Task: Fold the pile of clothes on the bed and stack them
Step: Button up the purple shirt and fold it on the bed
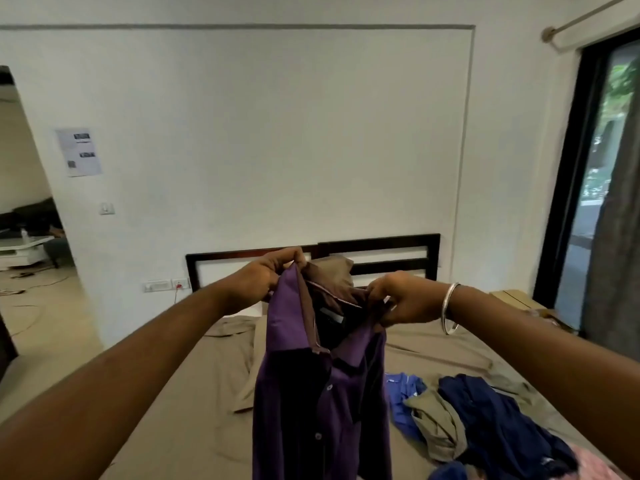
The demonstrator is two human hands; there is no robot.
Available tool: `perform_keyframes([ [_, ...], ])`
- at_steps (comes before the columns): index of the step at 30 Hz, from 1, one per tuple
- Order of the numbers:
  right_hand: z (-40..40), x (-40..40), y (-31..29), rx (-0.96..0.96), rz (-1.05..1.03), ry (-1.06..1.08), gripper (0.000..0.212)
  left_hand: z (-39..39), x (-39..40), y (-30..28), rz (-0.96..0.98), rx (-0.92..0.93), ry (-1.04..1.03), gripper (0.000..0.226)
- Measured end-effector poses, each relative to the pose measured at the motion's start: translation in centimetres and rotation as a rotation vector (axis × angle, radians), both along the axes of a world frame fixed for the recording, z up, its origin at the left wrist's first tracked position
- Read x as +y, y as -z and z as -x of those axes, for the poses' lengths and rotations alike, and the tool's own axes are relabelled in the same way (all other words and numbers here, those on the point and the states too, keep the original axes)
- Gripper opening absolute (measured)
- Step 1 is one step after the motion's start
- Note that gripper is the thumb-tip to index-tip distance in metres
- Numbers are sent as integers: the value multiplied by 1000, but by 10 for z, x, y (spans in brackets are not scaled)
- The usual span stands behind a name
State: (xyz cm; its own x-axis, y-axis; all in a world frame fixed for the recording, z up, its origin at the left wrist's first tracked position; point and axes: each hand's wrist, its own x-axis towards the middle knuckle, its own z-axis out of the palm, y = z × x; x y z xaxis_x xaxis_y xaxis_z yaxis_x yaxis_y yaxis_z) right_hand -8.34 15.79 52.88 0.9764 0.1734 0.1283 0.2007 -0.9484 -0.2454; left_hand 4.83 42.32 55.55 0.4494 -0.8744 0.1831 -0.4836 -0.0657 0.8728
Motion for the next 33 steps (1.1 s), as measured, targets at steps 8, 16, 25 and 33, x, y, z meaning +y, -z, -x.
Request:
perform_keyframes([
  [8,-14,-8,-14,-237,-564,-114,14,3,10,6,-27,-124,-295,48],
  [16,-10,1,-22,-348,-715,-67,13,28,20,-6,-249,20,-304,56],
  [25,2,6,-26,-377,-570,-27,41,40,1,11,142,-341,-657,69],
  [33,4,9,1,-571,-681,69,28,33,15,46,25,-677,-1058,22],
])
